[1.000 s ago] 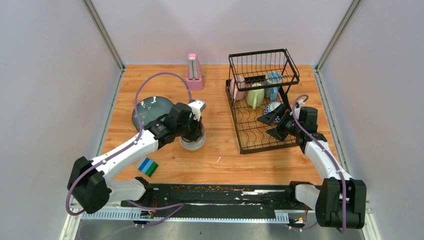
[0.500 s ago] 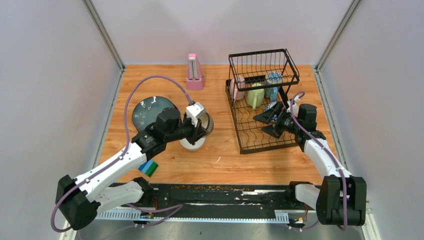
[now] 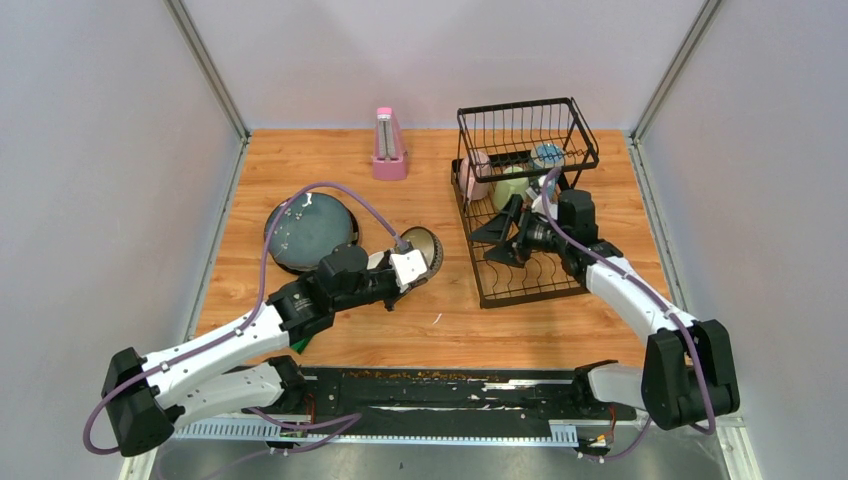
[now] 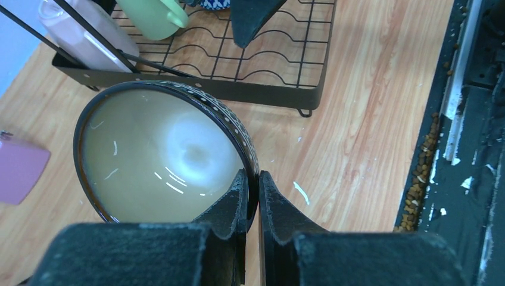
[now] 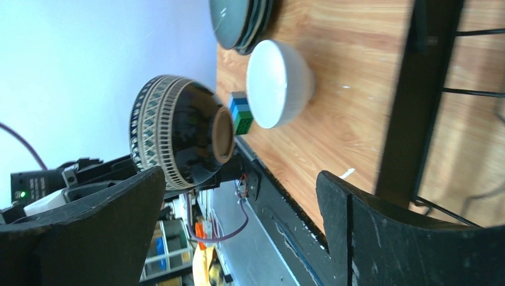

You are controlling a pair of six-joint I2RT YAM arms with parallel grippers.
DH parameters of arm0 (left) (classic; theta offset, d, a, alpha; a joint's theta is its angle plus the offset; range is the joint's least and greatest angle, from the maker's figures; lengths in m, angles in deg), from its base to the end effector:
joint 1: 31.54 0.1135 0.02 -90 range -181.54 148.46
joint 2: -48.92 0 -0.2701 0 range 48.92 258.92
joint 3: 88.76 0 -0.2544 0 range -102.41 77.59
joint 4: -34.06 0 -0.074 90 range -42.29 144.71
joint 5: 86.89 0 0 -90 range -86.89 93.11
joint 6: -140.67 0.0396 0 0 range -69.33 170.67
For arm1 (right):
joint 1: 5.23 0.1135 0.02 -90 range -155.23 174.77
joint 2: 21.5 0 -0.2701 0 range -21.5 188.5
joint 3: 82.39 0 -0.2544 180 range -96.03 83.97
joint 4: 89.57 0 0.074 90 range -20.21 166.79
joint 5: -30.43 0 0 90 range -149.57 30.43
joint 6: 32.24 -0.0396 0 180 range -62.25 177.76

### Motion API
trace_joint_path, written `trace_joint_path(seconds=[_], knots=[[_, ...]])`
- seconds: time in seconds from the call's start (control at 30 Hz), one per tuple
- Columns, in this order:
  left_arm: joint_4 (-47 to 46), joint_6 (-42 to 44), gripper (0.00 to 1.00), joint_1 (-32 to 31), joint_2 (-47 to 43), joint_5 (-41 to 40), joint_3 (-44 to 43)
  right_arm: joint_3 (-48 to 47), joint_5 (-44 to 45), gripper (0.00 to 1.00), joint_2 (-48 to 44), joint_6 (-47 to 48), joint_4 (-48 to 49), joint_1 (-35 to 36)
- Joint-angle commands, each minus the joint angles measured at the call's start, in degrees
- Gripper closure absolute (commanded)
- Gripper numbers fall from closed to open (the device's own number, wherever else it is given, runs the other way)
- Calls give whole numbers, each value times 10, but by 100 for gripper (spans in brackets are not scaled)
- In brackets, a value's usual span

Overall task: Load the mixed dishes into the dish rack
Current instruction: Pick up the bowl from the center of the board.

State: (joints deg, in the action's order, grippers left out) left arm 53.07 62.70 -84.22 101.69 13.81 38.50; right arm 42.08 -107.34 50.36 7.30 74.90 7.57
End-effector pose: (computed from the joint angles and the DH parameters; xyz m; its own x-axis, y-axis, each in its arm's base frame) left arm 0.1261 -0.1776 0.2916 -0.0084 0.3488 -0.9372 0.9096 0.3921 0.1378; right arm 0.2524 0.0874 0.2455 -0.9155 0.3235 -0.2393 -0.0883 0.4187 0.9038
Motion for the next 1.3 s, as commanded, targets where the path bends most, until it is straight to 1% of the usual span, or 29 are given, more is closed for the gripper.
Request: trace_joint_path(seconds=[0.0,0.27,0.57,0.83,0.97,1.07,1.17,1.27], knots=[[-80,51,100,-10,4,-32,-21,-39,-22,1,7,-37,83,45],[-76,46,100,-15,3,-40,-20,-62,-35,0,30,-42,104,92],[-75,46,100,-15,3,-38,-23,-98,-50,1,93,-39,105,138],[-71,42,100,-16,2,-40,-23,-102,-66,12,127,-65,144,155],[-71,40,100,-17,2,-39,-23,-92,-72,20,129,-86,181,157],[-70,38,100,-17,4,-40,-24,-87,-63,24,125,-87,188,158],[-71,37,100,-17,6,-38,-26,-82,-51,23,118,-87,186,157],[-75,35,100,-17,9,-34,-26,-83,-50,13,119,-85,186,159]])
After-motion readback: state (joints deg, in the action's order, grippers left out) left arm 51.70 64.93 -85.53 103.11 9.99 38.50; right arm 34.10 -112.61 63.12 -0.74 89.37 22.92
